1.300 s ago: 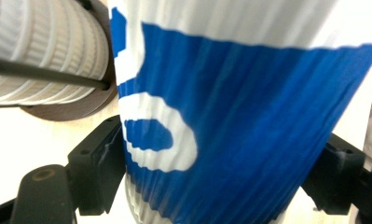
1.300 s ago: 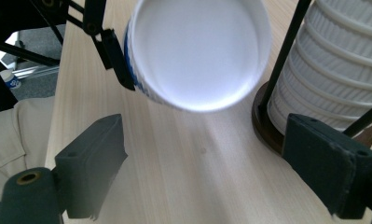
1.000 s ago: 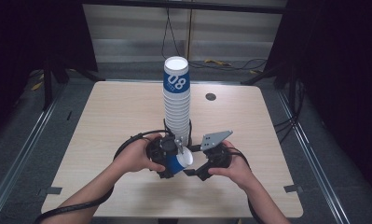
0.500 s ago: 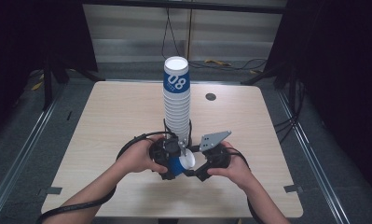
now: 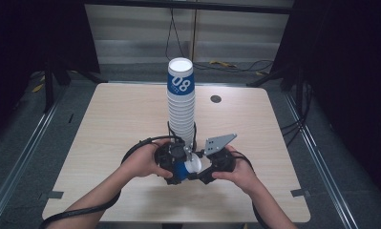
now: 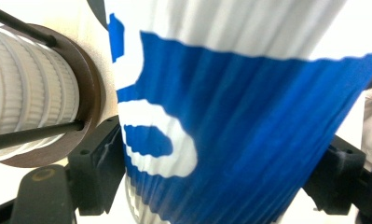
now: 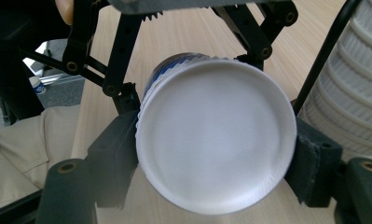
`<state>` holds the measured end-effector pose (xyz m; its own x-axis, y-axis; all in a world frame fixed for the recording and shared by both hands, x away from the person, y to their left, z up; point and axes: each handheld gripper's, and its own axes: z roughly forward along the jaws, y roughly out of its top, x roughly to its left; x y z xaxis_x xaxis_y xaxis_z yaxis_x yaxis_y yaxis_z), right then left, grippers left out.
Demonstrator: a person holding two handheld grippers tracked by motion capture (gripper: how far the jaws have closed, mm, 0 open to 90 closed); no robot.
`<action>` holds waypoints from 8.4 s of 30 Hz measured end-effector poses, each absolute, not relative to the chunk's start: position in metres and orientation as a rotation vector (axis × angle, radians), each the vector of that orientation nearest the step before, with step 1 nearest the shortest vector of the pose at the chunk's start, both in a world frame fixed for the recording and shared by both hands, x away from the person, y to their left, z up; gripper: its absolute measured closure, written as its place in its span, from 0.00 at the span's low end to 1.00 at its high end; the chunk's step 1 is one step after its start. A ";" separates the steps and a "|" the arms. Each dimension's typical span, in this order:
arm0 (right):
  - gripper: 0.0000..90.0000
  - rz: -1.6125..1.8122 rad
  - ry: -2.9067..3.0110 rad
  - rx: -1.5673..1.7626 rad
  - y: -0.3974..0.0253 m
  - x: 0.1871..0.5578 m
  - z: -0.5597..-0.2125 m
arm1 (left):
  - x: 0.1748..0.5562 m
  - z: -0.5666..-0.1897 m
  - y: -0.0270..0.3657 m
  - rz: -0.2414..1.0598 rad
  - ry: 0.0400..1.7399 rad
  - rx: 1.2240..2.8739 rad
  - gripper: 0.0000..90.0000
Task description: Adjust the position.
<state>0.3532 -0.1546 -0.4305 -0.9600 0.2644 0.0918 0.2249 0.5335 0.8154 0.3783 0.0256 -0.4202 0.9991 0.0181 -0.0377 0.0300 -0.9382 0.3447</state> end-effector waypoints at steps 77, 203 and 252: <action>0.31 1.523 2.610 0.482 -0.179 0.353 -0.426 | 0.389 -0.433 0.082 -0.192 0.216 2.554 0.18; 0.31 1.588 2.597 0.459 -0.175 0.350 -0.432 | 0.386 -0.438 0.085 -0.150 0.226 2.288 0.15; 0.15 1.530 2.650 0.442 -0.166 0.349 -0.441 | 0.384 -0.414 0.080 -0.161 0.183 2.535 0.20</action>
<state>0.3488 -0.1662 -0.4408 -0.9579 0.2698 0.0985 0.2202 0.4697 0.8549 0.3836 0.0798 -0.4145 0.9833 0.0950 -0.1553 0.1659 -0.8189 0.5495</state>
